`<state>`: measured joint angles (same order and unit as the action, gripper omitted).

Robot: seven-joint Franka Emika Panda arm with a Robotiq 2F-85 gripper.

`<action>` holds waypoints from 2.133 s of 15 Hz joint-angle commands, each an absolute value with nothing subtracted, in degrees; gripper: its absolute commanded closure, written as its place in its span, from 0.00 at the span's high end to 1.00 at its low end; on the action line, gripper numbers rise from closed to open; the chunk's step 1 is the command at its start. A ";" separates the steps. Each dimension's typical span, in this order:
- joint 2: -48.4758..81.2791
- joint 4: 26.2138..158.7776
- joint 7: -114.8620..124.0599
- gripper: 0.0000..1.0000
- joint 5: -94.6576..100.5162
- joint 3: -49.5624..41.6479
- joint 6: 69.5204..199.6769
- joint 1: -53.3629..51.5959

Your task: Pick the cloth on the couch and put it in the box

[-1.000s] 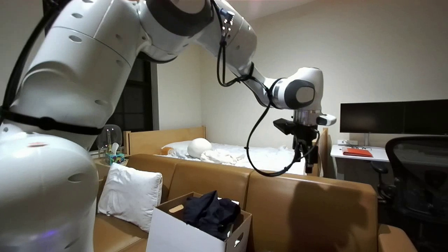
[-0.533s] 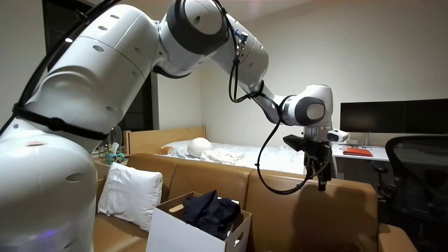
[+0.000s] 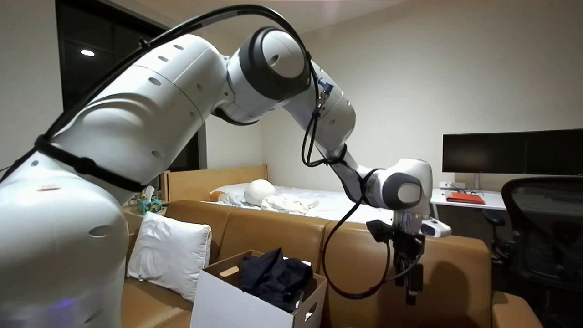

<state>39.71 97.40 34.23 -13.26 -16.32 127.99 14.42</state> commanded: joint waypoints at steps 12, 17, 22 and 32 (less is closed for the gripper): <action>71.77 87.41 37.85 1.00 -18.64 -14.09 147.84 12.07; 73.85 83.81 39.51 0.54 -19.18 -13.27 147.29 12.34; 70.72 83.98 41.07 0.22 -20.47 -11.50 143.01 13.54; 53.28 97.35 44.30 0.02 -19.28 -15.76 135.04 10.75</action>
